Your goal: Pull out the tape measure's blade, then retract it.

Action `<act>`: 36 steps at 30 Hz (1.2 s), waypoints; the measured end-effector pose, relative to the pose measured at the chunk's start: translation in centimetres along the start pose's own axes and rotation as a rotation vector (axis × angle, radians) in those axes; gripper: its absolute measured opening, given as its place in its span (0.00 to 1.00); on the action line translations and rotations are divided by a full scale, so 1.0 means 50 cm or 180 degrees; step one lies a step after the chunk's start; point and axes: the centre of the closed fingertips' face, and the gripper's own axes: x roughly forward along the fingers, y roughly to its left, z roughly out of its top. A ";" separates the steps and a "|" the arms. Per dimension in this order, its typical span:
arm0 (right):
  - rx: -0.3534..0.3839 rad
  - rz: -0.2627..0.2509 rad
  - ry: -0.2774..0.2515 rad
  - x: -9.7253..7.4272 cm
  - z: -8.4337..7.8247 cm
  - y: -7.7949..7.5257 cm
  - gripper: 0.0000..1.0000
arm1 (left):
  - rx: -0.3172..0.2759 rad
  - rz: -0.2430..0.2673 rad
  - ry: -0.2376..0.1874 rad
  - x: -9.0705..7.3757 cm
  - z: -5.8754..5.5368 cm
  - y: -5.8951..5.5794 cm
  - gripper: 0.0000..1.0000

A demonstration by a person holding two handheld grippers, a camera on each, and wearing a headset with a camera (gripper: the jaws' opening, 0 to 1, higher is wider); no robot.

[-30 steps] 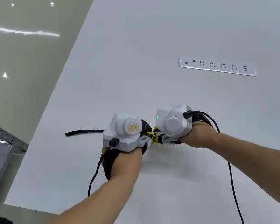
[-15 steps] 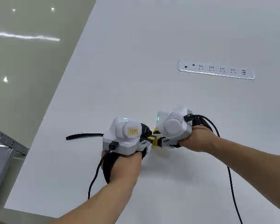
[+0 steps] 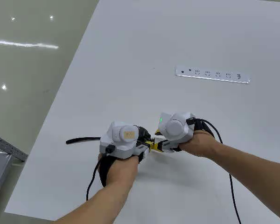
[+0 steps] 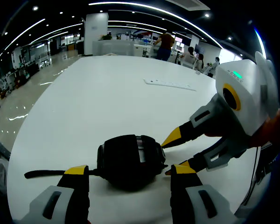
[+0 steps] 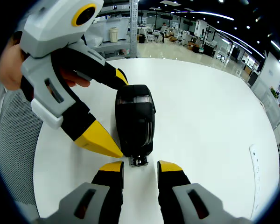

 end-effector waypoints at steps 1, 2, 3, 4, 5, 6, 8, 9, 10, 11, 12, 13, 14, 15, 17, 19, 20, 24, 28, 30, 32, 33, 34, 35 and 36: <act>0.0010 -0.0012 -0.0001 -0.002 0.000 0.001 0.29 | 0.0012 -0.0003 -0.0003 -0.002 0.000 0.000 0.68; 0.0032 -0.0024 -0.0004 -0.006 -0.001 0.004 0.29 | 0.0021 -0.0017 -0.0001 -0.004 -0.001 -0.001 0.68; 0.0053 -0.0035 -0.0007 -0.006 -0.003 0.004 0.30 | 0.0023 -0.0020 -0.0002 -0.006 -0.002 -0.001 0.69; 0.0076 -0.0051 -0.0004 -0.008 -0.006 0.004 0.30 | 0.0034 -0.0017 -0.0007 -0.009 -0.002 0.000 0.69; 0.0094 -0.0069 -0.0005 -0.011 -0.006 0.004 0.31 | 0.0038 -0.0015 -0.0011 -0.011 -0.002 0.001 0.69; 0.0114 -0.0082 -0.0011 -0.014 -0.006 0.005 0.31 | 0.0039 -0.0017 -0.0009 -0.012 -0.003 0.001 0.70; 0.0167 -0.0109 -0.0018 -0.021 -0.008 0.006 0.32 | 0.0059 -0.0023 -0.0010 -0.016 -0.004 0.002 0.70; 0.0184 -0.0133 -0.0020 -0.023 -0.008 0.005 0.32 | 0.0061 -0.0021 -0.0017 -0.018 -0.004 0.004 0.70; 0.0210 -0.0154 -0.0029 -0.027 -0.009 0.005 0.33 | 0.0058 -0.0022 -0.0026 -0.021 -0.003 0.005 0.70; 0.0239 -0.0170 -0.0037 -0.030 -0.008 0.005 0.34 | 0.0062 -0.0025 -0.0028 -0.022 -0.003 0.004 0.70; 0.0273 -0.0200 -0.0046 -0.035 -0.008 0.004 0.35 | 0.0077 -0.0026 -0.0031 -0.024 -0.003 0.004 0.70; 0.0296 -0.0218 -0.0056 -0.038 -0.007 0.003 0.36 | 0.0089 -0.0032 -0.0034 -0.025 -0.003 0.004 0.70; 0.0323 -0.0237 -0.0070 -0.041 -0.006 0.003 0.36 | 0.0095 -0.0036 -0.0042 -0.027 -0.002 0.004 0.70; 0.0336 -0.0251 -0.0082 -0.044 -0.005 0.003 0.36 | 0.0098 -0.0038 -0.0046 -0.029 -0.002 0.004 0.70; 0.0383 -0.0286 -0.0102 -0.051 -0.003 0.004 0.37 | 0.0119 -0.0055 -0.0051 -0.032 -0.002 0.004 0.71; 0.0416 -0.0317 -0.0123 -0.057 0.000 0.007 0.37 | 0.0153 -0.0066 -0.0072 -0.037 0.000 0.004 0.71; 0.0427 -0.0324 -0.0128 -0.058 0.000 0.007 0.37 | 0.0156 -0.0072 -0.0085 -0.039 0.001 0.004 0.71; 0.0541 -0.0388 -0.0166 -0.068 0.001 0.012 0.39 | 0.0210 -0.0103 -0.0092 -0.046 0.000 0.005 0.72; 0.0656 -0.0455 -0.0189 -0.079 -0.002 0.016 0.41 | 0.0244 -0.0118 -0.0079 -0.052 -0.006 0.009 0.73; 0.0733 -0.0499 -0.0202 -0.085 -0.005 0.017 0.43 | 0.0251 -0.0126 -0.0077 -0.056 -0.009 0.012 0.74; 0.0825 -0.0540 -0.0233 -0.091 -0.006 0.018 0.44 | 0.0279 -0.0131 -0.0083 -0.060 -0.011 0.013 0.74; 0.0844 -0.0561 -0.0242 -0.094 -0.007 0.018 0.44 | 0.0278 -0.0133 -0.0085 -0.063 -0.011 0.014 0.74; 0.0860 -0.0590 -0.0246 -0.097 -0.009 0.018 0.44 | 0.0284 -0.0139 -0.0092 -0.064 -0.012 0.014 0.74; 0.0882 -0.0649 -0.0249 -0.102 -0.010 0.017 0.45 | 0.0292 -0.0147 -0.0090 -0.065 -0.013 0.014 0.75; 0.0893 -0.0657 -0.0252 -0.103 -0.011 0.017 0.46 | 0.0294 -0.0151 -0.0089 -0.066 -0.014 0.014 0.75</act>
